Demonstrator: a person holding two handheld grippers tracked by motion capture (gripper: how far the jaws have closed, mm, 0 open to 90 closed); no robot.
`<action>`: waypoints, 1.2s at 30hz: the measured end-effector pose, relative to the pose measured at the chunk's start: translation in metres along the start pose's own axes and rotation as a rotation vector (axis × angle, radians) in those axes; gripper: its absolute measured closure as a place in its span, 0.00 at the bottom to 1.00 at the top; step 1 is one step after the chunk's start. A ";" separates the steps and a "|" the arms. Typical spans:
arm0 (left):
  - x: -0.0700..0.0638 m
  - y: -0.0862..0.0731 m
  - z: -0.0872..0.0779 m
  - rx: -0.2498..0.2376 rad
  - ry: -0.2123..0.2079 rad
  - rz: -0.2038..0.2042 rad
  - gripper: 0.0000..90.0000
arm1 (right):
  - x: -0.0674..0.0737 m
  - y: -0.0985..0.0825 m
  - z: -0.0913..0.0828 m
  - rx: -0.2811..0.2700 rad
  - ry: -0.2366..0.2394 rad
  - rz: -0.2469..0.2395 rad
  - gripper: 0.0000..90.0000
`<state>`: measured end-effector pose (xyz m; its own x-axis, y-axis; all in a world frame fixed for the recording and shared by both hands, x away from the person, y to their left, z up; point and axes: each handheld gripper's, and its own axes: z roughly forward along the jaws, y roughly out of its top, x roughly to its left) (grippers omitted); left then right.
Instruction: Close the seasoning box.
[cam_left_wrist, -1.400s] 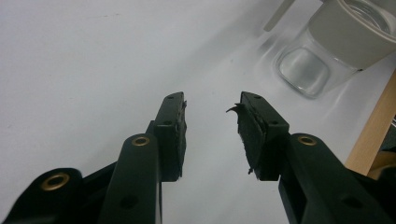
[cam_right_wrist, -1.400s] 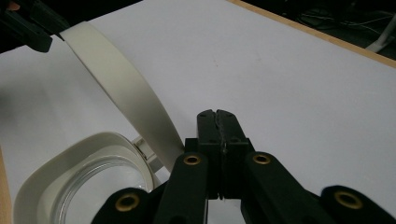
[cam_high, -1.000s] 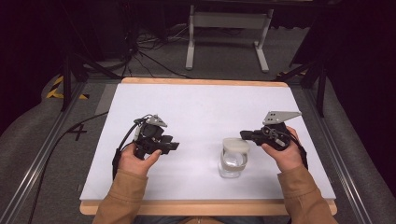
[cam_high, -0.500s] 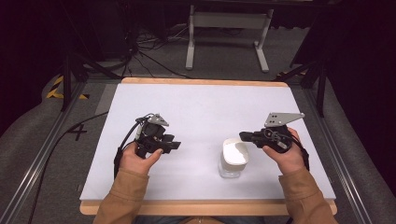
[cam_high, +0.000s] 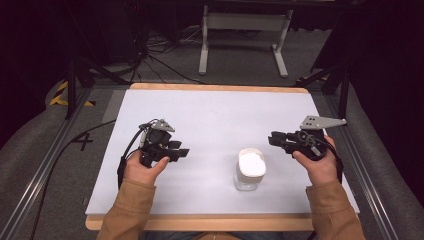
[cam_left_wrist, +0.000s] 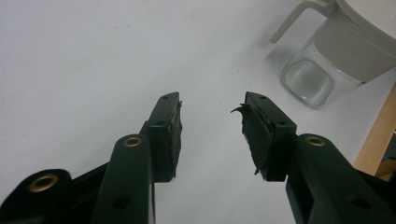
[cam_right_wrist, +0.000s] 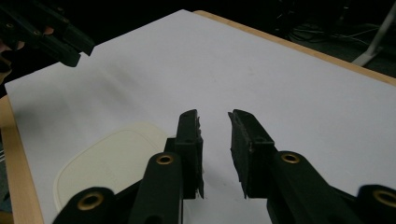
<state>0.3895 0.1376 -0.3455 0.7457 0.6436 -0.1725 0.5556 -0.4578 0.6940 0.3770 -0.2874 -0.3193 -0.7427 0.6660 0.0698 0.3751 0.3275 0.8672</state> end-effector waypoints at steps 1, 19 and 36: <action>0.000 0.000 0.000 -0.005 -0.002 -0.014 0.63 | -0.002 0.000 -0.002 -0.003 -0.010 0.004 0.77; 0.013 0.000 -0.008 -0.026 0.022 -0.039 0.61 | -0.030 -0.012 -0.039 -0.021 -0.134 0.090 0.64; 0.041 -0.002 0.008 0.005 0.134 -0.087 0.54 | -0.069 -0.058 -0.051 0.106 -0.327 0.186 0.48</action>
<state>0.4219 0.1605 -0.3599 0.6392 0.7569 -0.1363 0.6178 -0.3998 0.6771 0.3783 -0.3869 -0.3497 -0.4471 0.8933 0.0455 0.5549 0.2372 0.7974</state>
